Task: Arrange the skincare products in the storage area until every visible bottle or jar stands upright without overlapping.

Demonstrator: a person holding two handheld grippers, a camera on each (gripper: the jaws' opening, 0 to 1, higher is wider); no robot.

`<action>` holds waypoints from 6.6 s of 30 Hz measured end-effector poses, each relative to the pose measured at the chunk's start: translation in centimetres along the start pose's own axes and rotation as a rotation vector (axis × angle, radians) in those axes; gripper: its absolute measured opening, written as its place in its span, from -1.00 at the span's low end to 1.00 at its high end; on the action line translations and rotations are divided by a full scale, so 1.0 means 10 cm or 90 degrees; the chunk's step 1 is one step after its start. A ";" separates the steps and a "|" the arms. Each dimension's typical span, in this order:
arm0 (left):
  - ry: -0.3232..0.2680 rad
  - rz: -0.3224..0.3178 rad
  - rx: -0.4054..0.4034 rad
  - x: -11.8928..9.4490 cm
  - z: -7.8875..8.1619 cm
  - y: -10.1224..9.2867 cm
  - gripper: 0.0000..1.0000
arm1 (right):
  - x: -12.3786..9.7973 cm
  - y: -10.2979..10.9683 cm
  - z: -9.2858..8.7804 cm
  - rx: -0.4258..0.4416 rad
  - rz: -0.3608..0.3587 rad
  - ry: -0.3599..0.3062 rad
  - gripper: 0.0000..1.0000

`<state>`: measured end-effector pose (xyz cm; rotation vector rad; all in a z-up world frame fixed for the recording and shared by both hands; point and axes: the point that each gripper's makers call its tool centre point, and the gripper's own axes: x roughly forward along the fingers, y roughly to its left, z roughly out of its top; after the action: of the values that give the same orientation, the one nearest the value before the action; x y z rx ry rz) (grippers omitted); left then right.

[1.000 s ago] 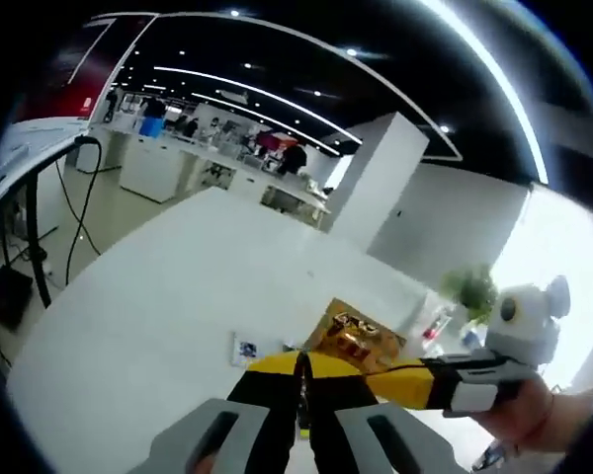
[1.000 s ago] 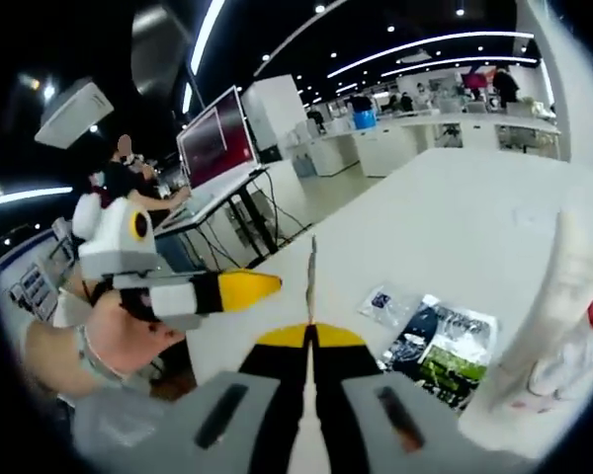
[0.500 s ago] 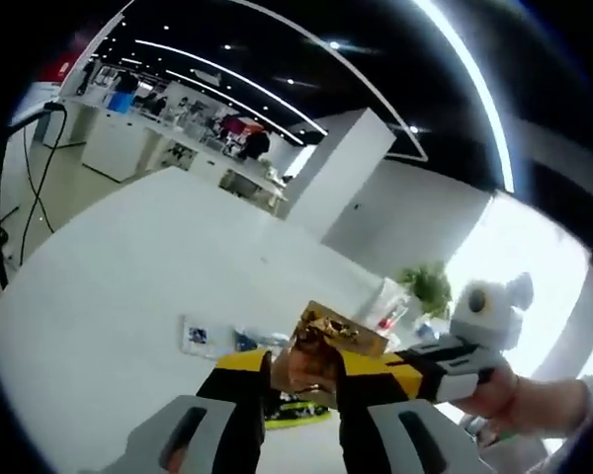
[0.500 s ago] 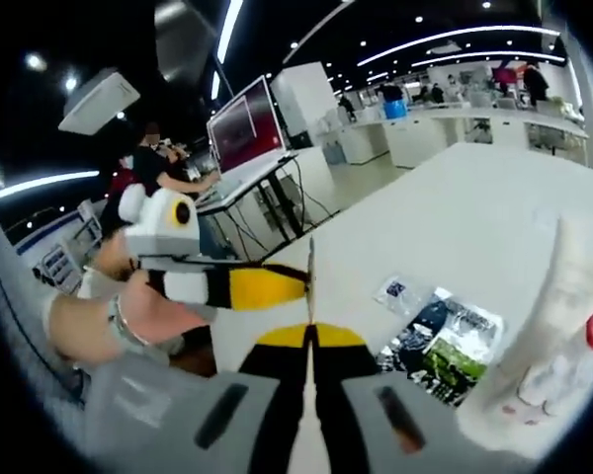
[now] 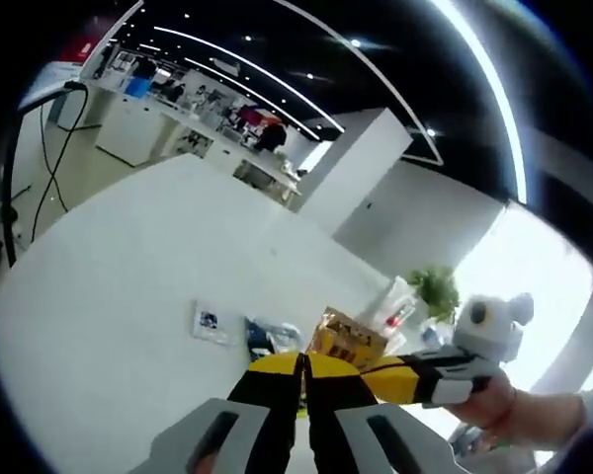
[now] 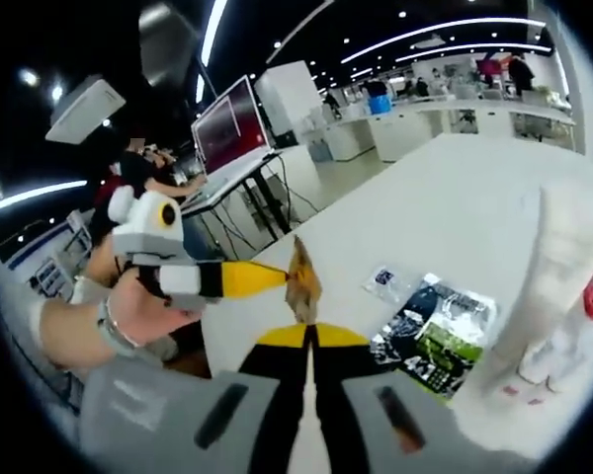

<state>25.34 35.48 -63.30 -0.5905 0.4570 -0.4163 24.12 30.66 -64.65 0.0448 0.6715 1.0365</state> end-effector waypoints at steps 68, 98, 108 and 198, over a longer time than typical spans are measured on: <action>0.198 0.245 -0.010 0.28 -0.61 1.06 -0.97 | 0.92 -0.45 -0.61 -0.010 -0.106 0.126 -0.85; 0.170 0.237 -0.040 0.40 -0.60 1.18 -0.91 | 1.03 -0.39 -0.65 -0.101 -0.097 0.133 -0.50; 0.161 0.230 -0.065 0.40 -0.61 1.18 -0.88 | 0.98 -0.46 -0.58 -0.131 -0.129 0.118 -0.47; -0.172 0.056 0.456 -0.43 0.62 -0.64 -0.54 | -2.06 -0.44 -0.32 -0.160 -0.266 -0.218 -0.39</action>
<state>23.53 35.44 -53.56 0.0707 0.0547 -0.3779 19.09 10.90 -58.58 -0.1294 0.2198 0.6796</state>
